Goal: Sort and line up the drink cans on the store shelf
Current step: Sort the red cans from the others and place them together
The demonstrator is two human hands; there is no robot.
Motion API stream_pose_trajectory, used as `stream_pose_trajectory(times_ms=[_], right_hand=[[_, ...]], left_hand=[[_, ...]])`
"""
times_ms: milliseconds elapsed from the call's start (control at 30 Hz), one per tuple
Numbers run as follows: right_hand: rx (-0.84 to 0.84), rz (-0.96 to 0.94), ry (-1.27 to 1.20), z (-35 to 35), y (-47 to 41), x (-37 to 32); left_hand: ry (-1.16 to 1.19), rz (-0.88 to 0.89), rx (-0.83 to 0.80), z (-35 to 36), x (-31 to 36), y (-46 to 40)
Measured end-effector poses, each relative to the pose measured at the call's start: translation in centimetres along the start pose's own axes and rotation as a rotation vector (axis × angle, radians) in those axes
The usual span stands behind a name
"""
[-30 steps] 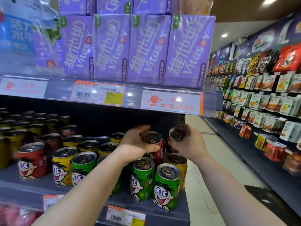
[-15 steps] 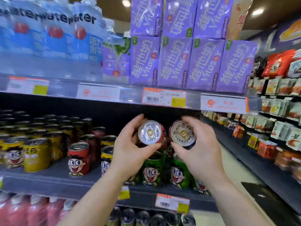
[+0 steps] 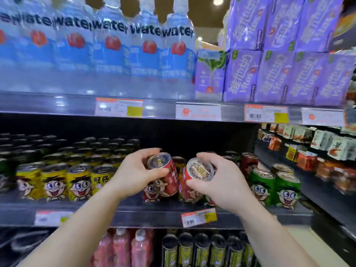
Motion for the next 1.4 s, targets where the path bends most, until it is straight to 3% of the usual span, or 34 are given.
stream_pose_trajectory(times_ms=[267,500,667,767,1000,1100,1167,1300,1400], right_hand=[[-0.082,0.153,0.022,3.7,-0.6,2.3],[-0.137,0.149,0.019,4.1,-0.5,3.3],[-0.136,0.133,-0.009,5.1,-0.6,2.7],[-0.137,0.129,-0.013,5.5,-0.9,1.8],[-0.155,0.111,0.016,7.1,-1.8,-0.8],[-0.172,0.119,0.003,8.4,-2.2,-1.9],[-0.170,0.109,0.012,9.3,-2.5,-2.9],[-0.150,0.110,0.061,11.0,-3.3,-4.4],[-0.139,0.144,0.029,12.1,-3.4,-4.1]], left_hand=[[-0.224,0.037,-0.154,2.7,-2.5,-2.2],[-0.638,0.076,-0.176,3.4,-4.7,-4.0],[-0.724,0.105,-0.264,3.4,-5.0,-4.3],[-0.673,0.171,-0.153,2.3,-4.5,-3.4],[-0.356,0.079,0.185,-2.3,-7.0,1.0],[-0.071,-0.079,0.176,-2.4,-9.8,2.9],[0.034,-0.096,0.142,-2.3,-10.3,4.1],[-0.078,-0.011,0.082,-1.9,-8.9,4.8],[-0.182,0.016,0.124,-1.7,-8.0,4.0]])
Point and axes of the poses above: each hand's wrist, its own y-axis away from the middle knuckle, its own z-axis out of the palm, x = y × z, the point moved 8 cm from there along -y, towards the middle knuckle, and after that the axes turned 11 degrees about y, right-handed, at the moved point
